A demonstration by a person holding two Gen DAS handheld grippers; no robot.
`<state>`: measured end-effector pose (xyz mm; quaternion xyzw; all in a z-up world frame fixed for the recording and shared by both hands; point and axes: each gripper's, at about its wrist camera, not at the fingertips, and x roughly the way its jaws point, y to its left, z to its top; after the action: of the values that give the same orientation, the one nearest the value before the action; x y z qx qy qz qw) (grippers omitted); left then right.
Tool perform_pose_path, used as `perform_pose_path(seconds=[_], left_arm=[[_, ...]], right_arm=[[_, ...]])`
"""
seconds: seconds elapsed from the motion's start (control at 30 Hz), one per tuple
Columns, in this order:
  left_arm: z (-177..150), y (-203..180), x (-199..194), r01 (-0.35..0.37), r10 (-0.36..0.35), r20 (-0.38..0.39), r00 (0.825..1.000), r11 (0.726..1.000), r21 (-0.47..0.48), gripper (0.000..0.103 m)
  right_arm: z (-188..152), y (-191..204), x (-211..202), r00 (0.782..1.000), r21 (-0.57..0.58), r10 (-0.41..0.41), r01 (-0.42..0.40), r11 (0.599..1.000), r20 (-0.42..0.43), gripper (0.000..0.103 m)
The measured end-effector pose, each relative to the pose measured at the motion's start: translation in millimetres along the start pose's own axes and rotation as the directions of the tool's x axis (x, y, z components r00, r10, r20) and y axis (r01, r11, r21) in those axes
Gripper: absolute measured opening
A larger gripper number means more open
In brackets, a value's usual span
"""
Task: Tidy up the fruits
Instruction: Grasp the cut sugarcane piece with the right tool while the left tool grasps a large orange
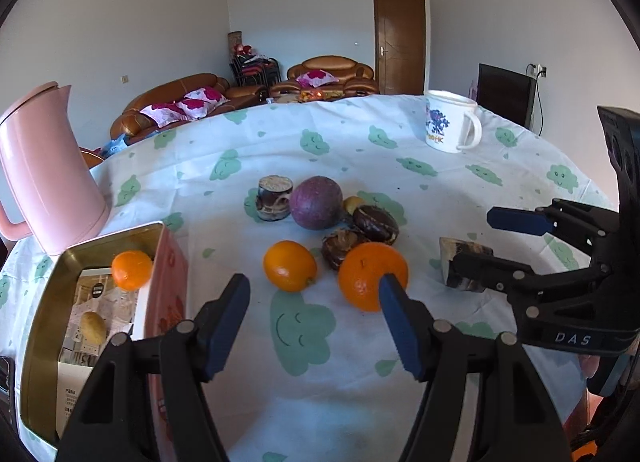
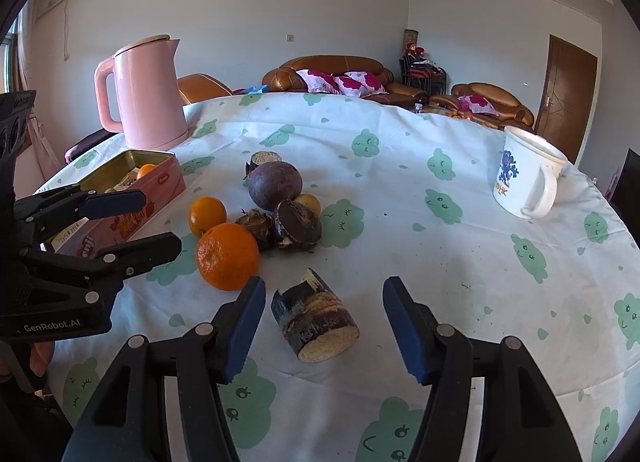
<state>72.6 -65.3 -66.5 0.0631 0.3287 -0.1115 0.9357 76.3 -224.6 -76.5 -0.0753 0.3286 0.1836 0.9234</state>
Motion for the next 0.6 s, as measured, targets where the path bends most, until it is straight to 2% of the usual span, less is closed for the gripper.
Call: perform_pose_path(seconds=[0.37,0.4,0.43,0.6], left_arm=[[4.2,-10.0,19.6,0.035,-0.034,-0.049,0.998,0.999,0.011,0.069],[4.7,-11.5,20.4,0.036,-0.035,-0.05,0.998,0.999,0.015,0.069],[4.9,-13.5,21.0,0.04,-0.039,-0.052,0.998,0.999,0.021,0.069],[8.0,-18.8,26.7,0.054,-0.051,-0.067,0.996,0.998,0.04,0.069]], right_arm=[[-6.3,-2.2,20.1,0.992,0.024,0.069,-0.066,0.997,-0.105,0.062],[-6.7,-2.4,21.3,0.991,0.026,0.072,-0.069,0.997,-0.112,0.054],[-6.9,-2.6,22.5,0.99,0.028,0.076,-0.073,0.997,-0.118,0.052],[-7.5,-6.0,16.0,0.995,0.048,0.058,-0.055,0.997,-0.081,0.052]])
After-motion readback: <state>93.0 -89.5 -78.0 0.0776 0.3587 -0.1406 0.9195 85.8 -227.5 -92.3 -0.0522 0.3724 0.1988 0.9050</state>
